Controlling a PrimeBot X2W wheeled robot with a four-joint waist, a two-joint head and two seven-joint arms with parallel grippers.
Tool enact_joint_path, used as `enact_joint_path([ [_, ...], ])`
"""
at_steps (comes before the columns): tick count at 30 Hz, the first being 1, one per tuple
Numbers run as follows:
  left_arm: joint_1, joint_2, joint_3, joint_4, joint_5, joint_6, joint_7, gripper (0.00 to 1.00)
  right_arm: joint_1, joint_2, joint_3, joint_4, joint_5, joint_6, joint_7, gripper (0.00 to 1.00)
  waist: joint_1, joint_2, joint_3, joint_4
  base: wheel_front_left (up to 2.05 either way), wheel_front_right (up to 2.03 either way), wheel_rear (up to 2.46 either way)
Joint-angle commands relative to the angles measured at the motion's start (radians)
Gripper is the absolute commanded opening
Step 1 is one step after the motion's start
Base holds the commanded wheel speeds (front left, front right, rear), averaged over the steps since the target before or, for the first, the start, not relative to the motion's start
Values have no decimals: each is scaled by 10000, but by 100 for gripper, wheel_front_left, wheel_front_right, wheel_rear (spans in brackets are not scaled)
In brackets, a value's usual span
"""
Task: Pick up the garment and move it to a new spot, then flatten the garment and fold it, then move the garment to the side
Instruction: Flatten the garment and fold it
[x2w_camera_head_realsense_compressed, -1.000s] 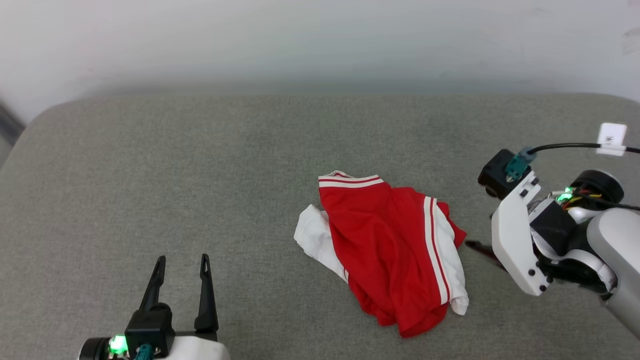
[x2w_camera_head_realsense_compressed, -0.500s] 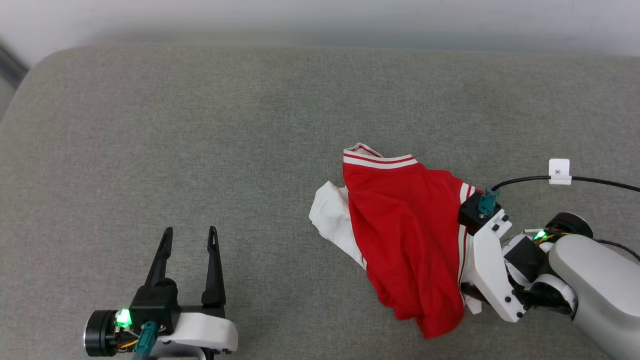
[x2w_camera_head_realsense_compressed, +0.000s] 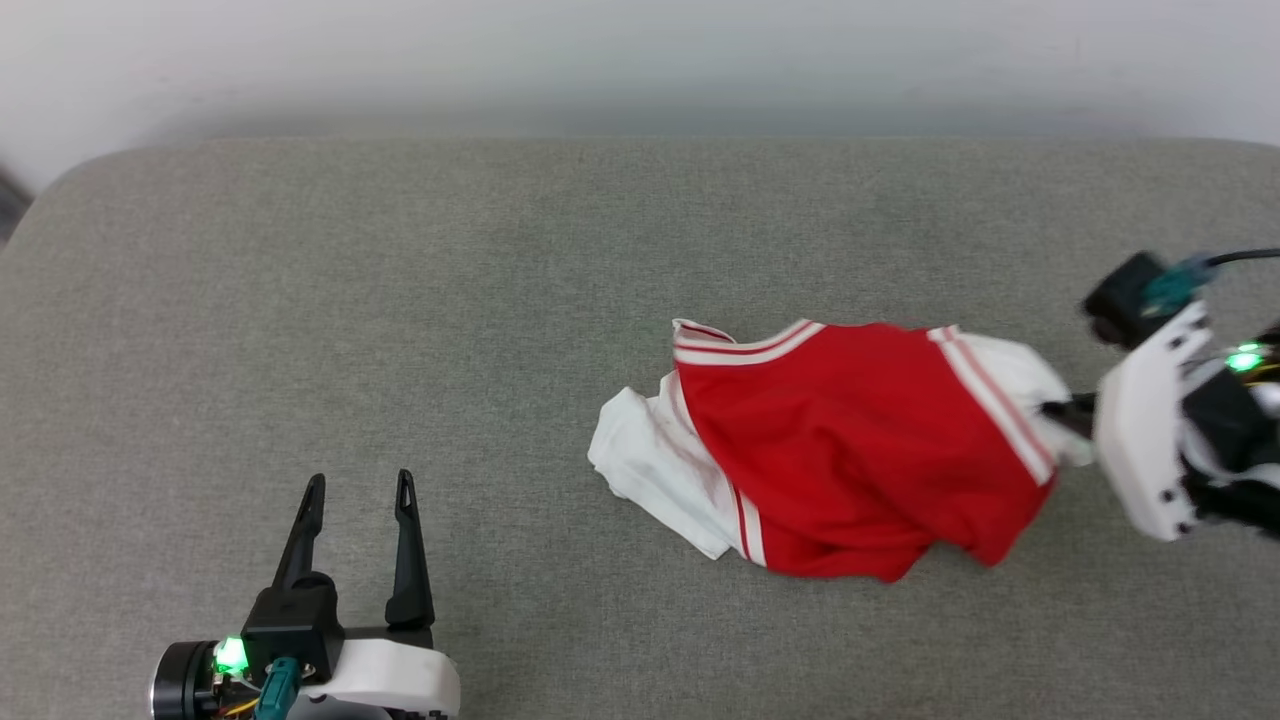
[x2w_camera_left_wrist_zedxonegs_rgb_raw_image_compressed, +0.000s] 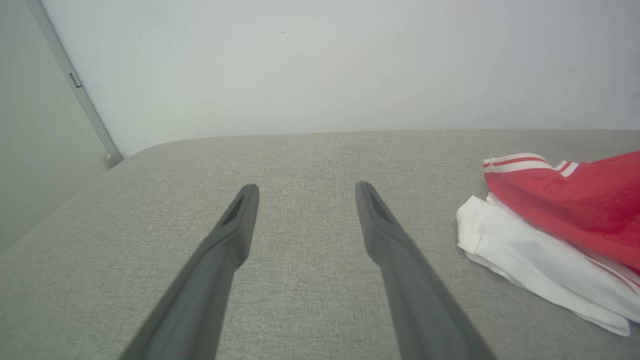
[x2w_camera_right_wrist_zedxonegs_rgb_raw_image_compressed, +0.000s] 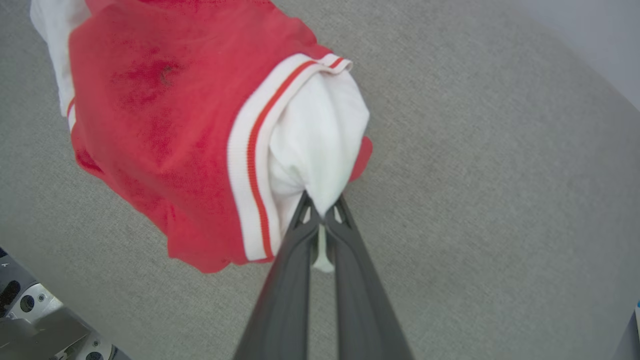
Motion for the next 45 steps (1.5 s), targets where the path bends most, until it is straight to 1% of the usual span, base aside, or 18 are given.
enact_joint_path([
  [1, 69, -13, 2, -65, -26, 34, -27, 100, 210, -348, -314, 157, 219, -14, -107, 0, -1, 0, -16, -54, 0, 0, 0],
  [4, 10, -12, -6, -112, -27, 18, -27, 100, 775, -700, -732, 776, 459, -12, -207, 0, -1, 0, 91, -63, 0, 0, 0],
  [7, -98, -12, -27, -94, -19, -15, -27, 100, 1374, -764, -868, 1630, 361, -12, -336, 0, -1, 0, 217, -30, 0, 0, 0],
  [11, -188, -14, -8, -38, 29, -52, -27, 100, 2167, -290, -927, 2544, 541, -12, -487, 0, -1, 0, 308, 1, 0, 0, 0],
  [14, -259, 0, 32, 15, 116, -125, -27, 100, 2430, 120, -1107, 2924, 528, -11, -1019, 0, -1, 0, 288, -21, 0, 0, 0],
  [15, -284, 38, 48, 59, 143, -149, -27, 100, 2361, 198, -1256, 2986, 453, -11, -1315, 43, -1, 0, 252, -48, 0, 0, 0],
  [16, -343, 101, 76, 68, 171, -196, -27, 100, 2266, 220, -1386, 3026, 346, -11, -1583, 100, -1, 0, 206, -73, 0, 0, 0],
  [20, -681, 380, 149, 234, 259, -425, -27, 100, 1988, 225, -2020, 3059, -259, -11, -2967, 100, -1, 0, -45, -178, 0, 0, 0],
  [23, -1129, 716, 137, 417, 328, -671, -27, 100, 1831, 290, -2748, 2967, -938, -12, -4167, 100, -1, 0, -168, -259, 0, 0, 0],
  [28, -2149, 1366, -5, 1115, 386, -1232, -27, 100, 1981, 855, -4386, 2603, -2408, -12, -6057, 100, -1, 0, -311, -422, 0, 0, 0],
  [30, -2686, 1578, -152, 1485, 363, -1479, 140, 100, 2231, 1230, -5053, 2293, -3024, -12, -6578, 100, -1, 0, -315, -472, 0, 0, 0],
  [31, -2686, 1578, -152, 1485, 363, -1479, 140, 100, 2231, 1230, -5053, 2293, -3024, -12, -6578, 100, -1, 0, -315, -472, 0, 0, 0],
  [32, -3011, 1672, -260, 1640, 292, -1611, 345, 100, 2381, 1432, -5386, 2090, -3328, -11, -6770, 100, -1, 0, -304, -493, 0, 0, 0],
  [36, -4206, 2125, -910, 2064, -142, -1969, 1629, 100, 3153, 2301, -6620, 1075, -4587, -12, -7134, 100, -1, 0, -213, -574, 0, 0, 0],
  [38, -4785, 2353, -1449, 2167, -540, -2019, 2462, 100, 3580, 2713, -7125, 474, -5140, -12, -7038, 100, -1, 0, -146, -608, 0, 0, 0],
  [40, -5345, 2632, -2381, 2124, -1348, -2032, 3394, 100, 4008, 3062, -7520, -152, -5666, -11, -6799, 100, -1, 0, -80, -633, 0, 0, 0],
  [45, -6719, 3684, -4698, 1827, -3954, -2031, 6145, 100, 4800, 3784, -8159, -1692, -6448, -12, -6131, 100, -1, 0, 157, -698, 0, 0, 0],
])
